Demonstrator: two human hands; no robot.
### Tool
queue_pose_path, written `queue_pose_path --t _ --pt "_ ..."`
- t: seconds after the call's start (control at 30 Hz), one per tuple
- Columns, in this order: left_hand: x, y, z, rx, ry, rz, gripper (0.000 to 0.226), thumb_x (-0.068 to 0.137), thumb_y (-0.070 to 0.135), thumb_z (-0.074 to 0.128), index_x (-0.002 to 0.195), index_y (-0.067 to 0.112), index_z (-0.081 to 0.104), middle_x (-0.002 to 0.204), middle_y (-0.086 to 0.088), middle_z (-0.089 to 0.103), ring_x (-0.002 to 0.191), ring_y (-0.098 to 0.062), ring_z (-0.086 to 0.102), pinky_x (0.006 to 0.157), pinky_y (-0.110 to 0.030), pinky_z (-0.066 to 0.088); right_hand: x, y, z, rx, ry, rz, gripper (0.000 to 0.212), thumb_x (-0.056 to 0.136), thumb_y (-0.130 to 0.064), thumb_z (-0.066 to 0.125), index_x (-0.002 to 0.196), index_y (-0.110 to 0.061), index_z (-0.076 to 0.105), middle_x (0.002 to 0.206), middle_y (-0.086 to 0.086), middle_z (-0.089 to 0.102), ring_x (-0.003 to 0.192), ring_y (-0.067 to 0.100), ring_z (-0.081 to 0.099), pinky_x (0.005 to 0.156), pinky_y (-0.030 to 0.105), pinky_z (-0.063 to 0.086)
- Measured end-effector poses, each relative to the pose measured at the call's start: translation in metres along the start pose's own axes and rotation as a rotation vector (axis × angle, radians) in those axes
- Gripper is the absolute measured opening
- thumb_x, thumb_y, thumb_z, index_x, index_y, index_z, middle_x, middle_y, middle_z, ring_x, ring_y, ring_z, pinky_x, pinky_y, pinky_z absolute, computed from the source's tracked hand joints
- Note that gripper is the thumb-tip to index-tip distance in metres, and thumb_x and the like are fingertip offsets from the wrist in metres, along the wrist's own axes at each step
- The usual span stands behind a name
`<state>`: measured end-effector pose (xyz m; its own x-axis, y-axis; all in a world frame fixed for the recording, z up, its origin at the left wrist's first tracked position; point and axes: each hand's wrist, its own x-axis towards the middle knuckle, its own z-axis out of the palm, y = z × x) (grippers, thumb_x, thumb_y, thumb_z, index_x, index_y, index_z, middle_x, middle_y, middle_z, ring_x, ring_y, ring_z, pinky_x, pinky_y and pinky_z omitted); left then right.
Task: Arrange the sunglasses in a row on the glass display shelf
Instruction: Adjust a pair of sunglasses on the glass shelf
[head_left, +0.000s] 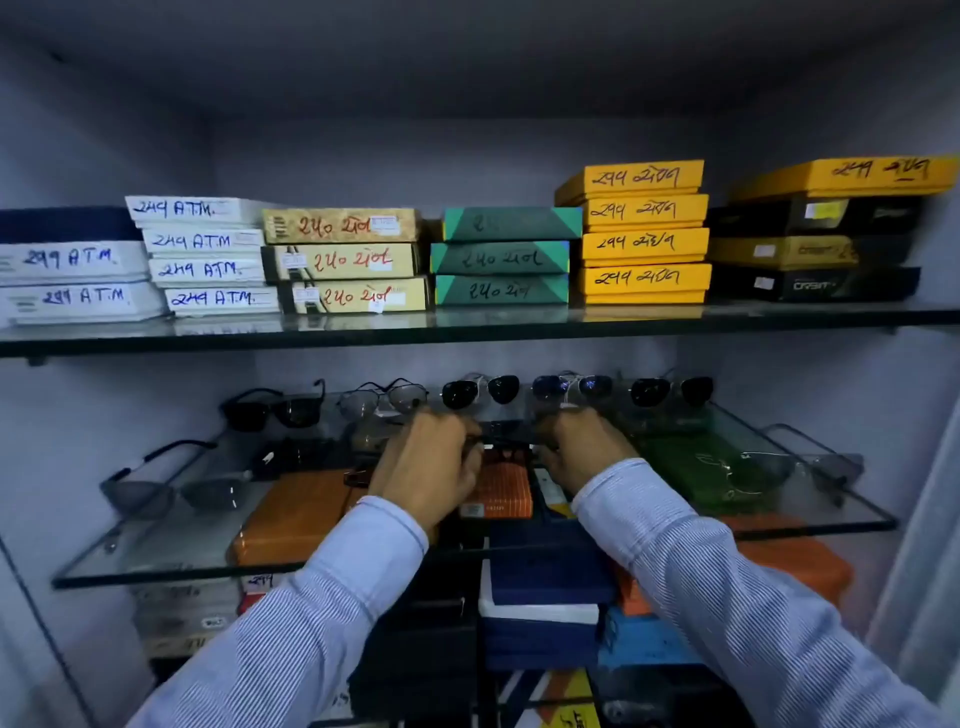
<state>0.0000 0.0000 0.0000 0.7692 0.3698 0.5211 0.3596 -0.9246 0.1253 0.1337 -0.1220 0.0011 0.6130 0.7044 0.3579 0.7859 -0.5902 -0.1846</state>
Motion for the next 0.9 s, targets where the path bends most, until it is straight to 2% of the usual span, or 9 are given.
queue_pose_path --t 0.07,0.17,0.3,0.4,0.47,0.57,0.7,0.83,0.9 --pt "0.009 0.0 0.003 0.006 -0.052 -0.033 0.026 0.097 0.03 0.059 0.117 0.02 0.072 0.106 -0.009 0.073 0.092 -0.025 0.071 0.081 -0.034 0.057 0.004 -0.004 -0.002 -0.021 -0.081 0.017 0.03 0.092 -0.024 0.063 0.119 -0.014 0.072 0.115 0.015 0.071 0.104 0.032 0.068 0.086 0.036 0.053" --pt "0.016 0.004 0.01 0.036 -0.087 -0.036 0.025 0.096 0.029 0.062 0.117 0.019 0.072 0.115 -0.009 0.07 0.103 -0.025 0.069 0.083 -0.033 0.054 0.009 -0.007 -0.002 -0.065 -0.135 0.011 0.03 0.093 -0.022 0.063 0.119 -0.01 0.072 0.115 0.016 0.071 0.106 0.032 0.068 0.088 0.037 0.053" --pt "0.021 0.003 0.015 0.054 -0.091 -0.039 0.023 0.093 0.028 0.068 0.114 0.02 0.073 0.116 -0.009 0.071 0.104 -0.026 0.07 0.085 -0.035 0.055 0.011 -0.002 0.001 -0.065 -0.104 -0.005 0.027 0.092 -0.022 0.063 0.115 -0.011 0.074 0.111 0.016 0.072 0.102 0.033 0.069 0.087 0.039 0.055" --pt "0.024 0.004 0.01 0.0 -0.096 -0.033 0.017 0.091 0.024 0.071 0.107 0.021 0.076 0.109 -0.005 0.075 0.099 -0.023 0.072 0.083 -0.034 0.056 0.005 0.006 -0.007 -0.03 -0.02 -0.026 0.025 0.092 -0.02 0.062 0.111 -0.015 0.077 0.108 0.015 0.073 0.1 0.033 0.069 0.086 0.036 0.055" --pt "0.026 0.007 0.007 -0.081 -0.095 -0.017 0.011 0.089 0.022 0.073 0.099 0.022 0.079 0.1 0.0 0.077 0.085 -0.015 0.07 0.079 -0.028 0.055 -0.002 0.018 -0.016 0.026 0.034 -0.004 0.024 0.09 -0.024 0.064 0.109 -0.018 0.078 0.105 0.014 0.073 0.098 0.033 0.07 0.086 0.037 0.057" --pt "0.03 0.018 0.003 -0.19 -0.121 -0.018 0.004 0.083 0.014 0.078 0.084 0.017 0.081 0.08 0.006 0.072 0.069 -0.005 0.062 0.075 -0.022 0.055 -0.008 0.04 -0.034 0.151 0.049 0.09 0.021 0.085 -0.02 0.071 0.104 -0.018 0.08 0.099 0.009 0.077 0.094 0.026 0.072 0.09 0.038 0.058" --pt "0.041 0.037 0.005 -0.34 -0.097 -0.111 0.009 0.073 0.006 0.083 0.07 0.014 0.08 0.07 0.009 0.069 0.068 -0.003 0.067 0.078 -0.023 0.059 -0.01 0.067 -0.054 0.236 0.063 0.271 0.017 0.076 -0.009 0.078 0.092 -0.013 0.081 0.081 0.0 0.07 0.083 0.019 0.07 0.085 0.03 0.059" --pt "0.049 0.051 0.011 -0.471 -0.204 -0.223 0.009 0.08 0.007 0.081 0.085 0.013 0.077 0.07 0.007 0.067 0.044 -0.003 0.063 0.046 -0.017 0.052 -0.007 0.092 -0.063 0.24 0.03 0.367 0.003 0.074 -0.012 0.08 0.076 -0.014 0.08 0.082 0.003 0.076 0.067 0.015 0.065 0.064 0.02 0.05" --pt "0.052 0.058 0.015 -0.523 -0.308 -0.278 0.005 0.084 0.006 0.078 0.084 0.011 0.076 0.068 -0.001 0.071 0.038 -0.005 0.063 0.04 -0.016 0.051 -0.005 0.101 -0.065 0.233 0.003 0.381 0.006 0.073 -0.014 0.081 0.079 -0.013 0.081 0.091 0.005 0.078 0.071 0.014 0.065 0.064 0.017 0.048"
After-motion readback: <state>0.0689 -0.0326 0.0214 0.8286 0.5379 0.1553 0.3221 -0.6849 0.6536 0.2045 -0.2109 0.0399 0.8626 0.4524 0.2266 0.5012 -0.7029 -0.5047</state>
